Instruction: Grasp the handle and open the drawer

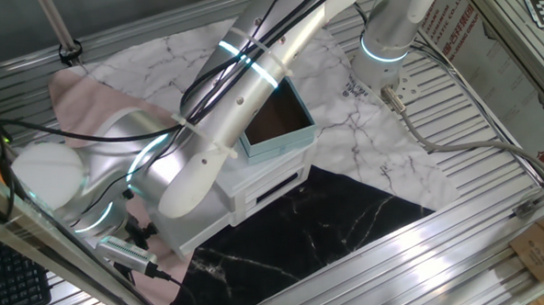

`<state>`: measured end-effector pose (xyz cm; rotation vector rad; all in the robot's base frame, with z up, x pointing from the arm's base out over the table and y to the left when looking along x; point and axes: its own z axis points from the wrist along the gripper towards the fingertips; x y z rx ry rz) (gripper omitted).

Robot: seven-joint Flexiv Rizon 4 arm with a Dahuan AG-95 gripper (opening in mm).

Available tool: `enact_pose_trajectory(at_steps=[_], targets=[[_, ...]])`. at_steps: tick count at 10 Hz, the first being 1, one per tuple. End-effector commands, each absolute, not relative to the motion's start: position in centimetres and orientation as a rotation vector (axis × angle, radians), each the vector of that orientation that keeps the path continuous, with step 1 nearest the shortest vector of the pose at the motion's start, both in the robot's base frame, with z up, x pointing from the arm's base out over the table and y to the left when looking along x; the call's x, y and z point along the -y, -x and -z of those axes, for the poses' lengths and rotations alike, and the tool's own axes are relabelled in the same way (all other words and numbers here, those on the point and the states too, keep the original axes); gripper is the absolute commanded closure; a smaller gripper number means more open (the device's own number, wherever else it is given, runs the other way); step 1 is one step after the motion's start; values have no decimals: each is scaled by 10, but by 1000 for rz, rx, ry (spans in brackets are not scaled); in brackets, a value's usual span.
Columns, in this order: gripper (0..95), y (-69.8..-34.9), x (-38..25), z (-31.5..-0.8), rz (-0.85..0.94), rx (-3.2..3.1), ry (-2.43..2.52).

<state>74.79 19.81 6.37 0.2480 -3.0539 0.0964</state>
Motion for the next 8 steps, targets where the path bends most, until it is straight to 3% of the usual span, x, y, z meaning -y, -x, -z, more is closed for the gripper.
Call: enact_pose_trajectory(at_steps=[1, 8], targets=[[950, -749, -199, -63, -96, 3054, -249], [950, -749, -199, -63, -101, 3056, -276]])
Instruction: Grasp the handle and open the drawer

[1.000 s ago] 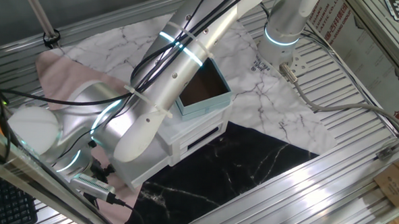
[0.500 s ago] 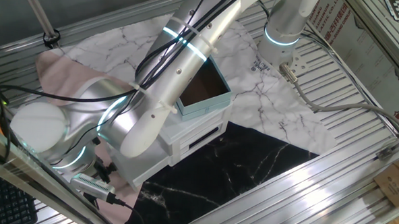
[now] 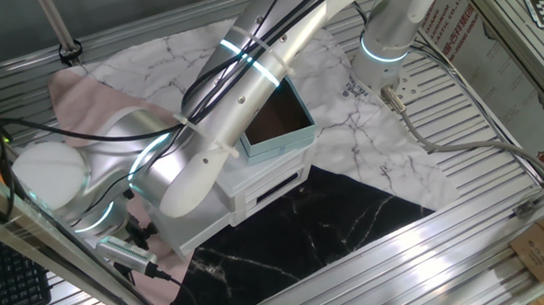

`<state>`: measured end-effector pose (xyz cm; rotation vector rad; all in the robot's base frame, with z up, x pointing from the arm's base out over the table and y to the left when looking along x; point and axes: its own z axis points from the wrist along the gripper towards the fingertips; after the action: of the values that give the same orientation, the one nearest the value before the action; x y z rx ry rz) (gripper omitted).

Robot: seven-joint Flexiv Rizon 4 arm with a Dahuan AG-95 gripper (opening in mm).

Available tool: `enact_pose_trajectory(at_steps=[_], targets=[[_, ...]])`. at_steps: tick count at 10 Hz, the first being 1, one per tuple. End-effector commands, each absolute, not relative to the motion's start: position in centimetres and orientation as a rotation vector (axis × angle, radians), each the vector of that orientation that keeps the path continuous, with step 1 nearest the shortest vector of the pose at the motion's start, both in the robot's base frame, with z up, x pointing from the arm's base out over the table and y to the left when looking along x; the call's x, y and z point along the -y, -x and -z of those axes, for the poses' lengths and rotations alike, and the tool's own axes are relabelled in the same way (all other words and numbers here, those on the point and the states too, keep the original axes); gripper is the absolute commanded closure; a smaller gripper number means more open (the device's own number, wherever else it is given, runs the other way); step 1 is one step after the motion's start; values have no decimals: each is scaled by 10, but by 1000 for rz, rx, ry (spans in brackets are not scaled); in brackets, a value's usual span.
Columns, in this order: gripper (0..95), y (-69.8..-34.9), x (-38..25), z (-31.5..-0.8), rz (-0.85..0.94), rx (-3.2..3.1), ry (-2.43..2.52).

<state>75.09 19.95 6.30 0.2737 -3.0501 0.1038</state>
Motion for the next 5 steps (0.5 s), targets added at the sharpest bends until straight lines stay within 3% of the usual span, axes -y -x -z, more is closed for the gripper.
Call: enact_pose_trajectory(at_steps=[1, 3, 4, 5], targets=[[760, -749, -199, -63, -99, 3057, -286], [760, -749, -198, -63, -96, 3064, -299], [570, -749, -198, -63, -96, 3067, -304], [570, -749, -198, -63, -96, 3069, -310]])
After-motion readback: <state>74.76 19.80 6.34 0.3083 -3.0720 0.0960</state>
